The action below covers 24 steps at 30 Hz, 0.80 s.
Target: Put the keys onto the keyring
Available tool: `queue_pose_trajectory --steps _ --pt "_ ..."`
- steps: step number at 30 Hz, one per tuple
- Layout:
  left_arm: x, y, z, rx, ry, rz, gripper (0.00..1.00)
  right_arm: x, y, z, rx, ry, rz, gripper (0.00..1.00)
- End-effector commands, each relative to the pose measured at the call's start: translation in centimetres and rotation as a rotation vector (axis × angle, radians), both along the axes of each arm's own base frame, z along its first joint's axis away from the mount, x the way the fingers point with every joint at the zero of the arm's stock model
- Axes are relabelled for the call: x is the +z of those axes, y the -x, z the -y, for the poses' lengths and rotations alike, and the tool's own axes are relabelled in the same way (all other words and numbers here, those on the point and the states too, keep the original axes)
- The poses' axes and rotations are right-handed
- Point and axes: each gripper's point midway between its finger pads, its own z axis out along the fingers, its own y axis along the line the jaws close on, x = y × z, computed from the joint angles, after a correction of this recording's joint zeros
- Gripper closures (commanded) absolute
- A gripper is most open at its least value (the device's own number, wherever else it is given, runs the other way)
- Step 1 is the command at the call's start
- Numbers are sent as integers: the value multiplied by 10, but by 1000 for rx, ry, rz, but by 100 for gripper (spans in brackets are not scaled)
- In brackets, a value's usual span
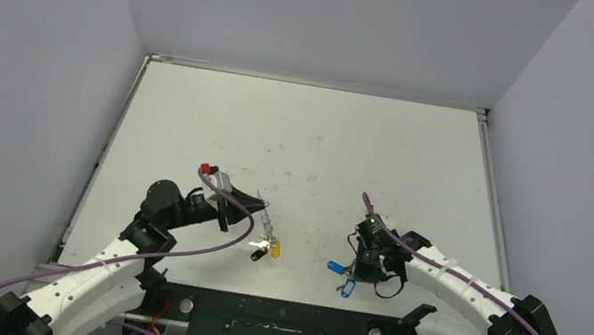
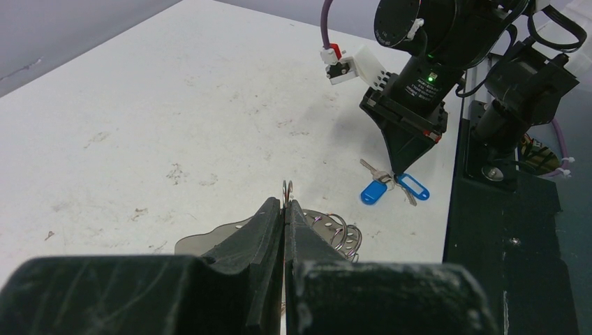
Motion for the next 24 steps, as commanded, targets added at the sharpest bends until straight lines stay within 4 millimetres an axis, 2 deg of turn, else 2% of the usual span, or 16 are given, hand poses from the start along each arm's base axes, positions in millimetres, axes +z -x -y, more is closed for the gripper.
queue_pose_trajectory --steps 1,5,9,13,24 --pt "31 -2 0 9 31 81 100 11 -10 -6 -1 -33 43 100" --pt "31 -1 -1 11 23 83 100 31 -18 -4 20 -13 85 100" --pt "31 -1 -3 18 15 82 100 64 -35 0 69 31 160 100" --pt "30 -1 -4 25 4 69 100 92 -48 -6 172 30 227 100" --pt "18 -8 -3 49 -29 -12 100 140 -84 -67 418 -171 400 100"
